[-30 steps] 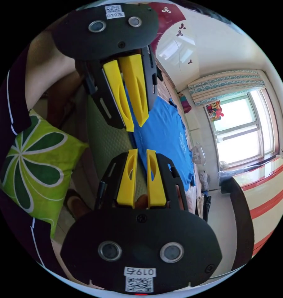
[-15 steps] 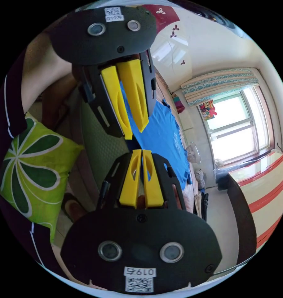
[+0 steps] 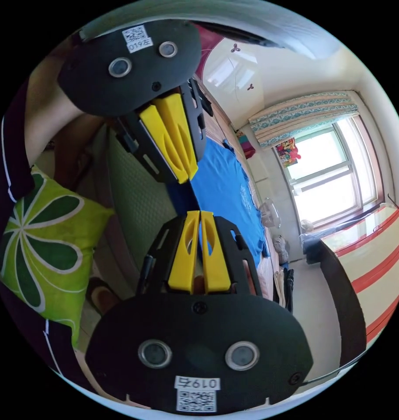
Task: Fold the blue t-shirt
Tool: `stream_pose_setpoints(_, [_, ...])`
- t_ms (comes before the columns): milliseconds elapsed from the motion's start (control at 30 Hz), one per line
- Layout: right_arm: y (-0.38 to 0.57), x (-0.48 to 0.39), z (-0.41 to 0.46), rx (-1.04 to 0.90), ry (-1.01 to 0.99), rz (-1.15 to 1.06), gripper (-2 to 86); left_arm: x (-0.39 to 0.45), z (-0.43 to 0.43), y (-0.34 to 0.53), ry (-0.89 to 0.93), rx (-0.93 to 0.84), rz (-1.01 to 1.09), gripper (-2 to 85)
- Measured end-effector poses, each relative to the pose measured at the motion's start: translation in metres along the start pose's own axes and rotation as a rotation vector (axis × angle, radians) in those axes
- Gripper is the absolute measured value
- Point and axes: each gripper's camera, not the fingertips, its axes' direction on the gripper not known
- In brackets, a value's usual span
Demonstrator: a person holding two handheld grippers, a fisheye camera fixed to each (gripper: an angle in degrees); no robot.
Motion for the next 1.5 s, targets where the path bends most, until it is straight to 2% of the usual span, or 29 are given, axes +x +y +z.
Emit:
stream_pose_setpoints(133, [0.005,0.020,-0.015,0.060,-0.036,0.075,-1.0,-0.013,-0.016,0.007,0.024,0.077,-0.058,0.7])
stream_pose_setpoints(267, [0.012,0.007,0.002,-0.011,-0.110,0.028,-1.0,-0.007,0.000,0.013,0.080,0.006,-0.010,0.7])
stream_pose_setpoints(367, [0.009,-0.008,0.011,-0.030,-0.087,-0.021,-1.0,0.003,0.006,0.008,0.063,-0.018,0.048,0.7])
stream_pose_setpoints(533, [0.007,-0.005,-0.003,-0.013,-0.071,0.003,-1.0,-0.009,-0.010,0.009,0.076,0.026,-0.020,0.7])
stream_pose_setpoints(700, [0.009,-0.026,0.006,-0.036,-0.064,-0.062,-1.0,0.007,0.004,0.009,0.061,-0.032,0.079,0.7])
stream_pose_setpoints(800, [0.005,-0.022,0.000,-0.017,-0.056,-0.041,-1.0,-0.004,-0.005,0.007,0.089,0.004,0.009,0.6])
stream_pose_setpoints(867, [0.010,-0.022,0.007,-0.042,-0.108,-0.020,-1.0,-0.001,0.007,0.008,0.121,-0.047,0.026,0.6])
stream_pose_setpoints(967, [0.011,-0.035,0.011,-0.042,-0.071,-0.068,-1.0,0.014,0.012,0.005,0.076,-0.064,0.100,0.5])
stream_pose_setpoints(1500, [0.014,-0.046,0.012,-0.051,-0.038,-0.086,-0.9,0.025,-0.009,0.013,-0.028,-0.098,0.113,0.7])
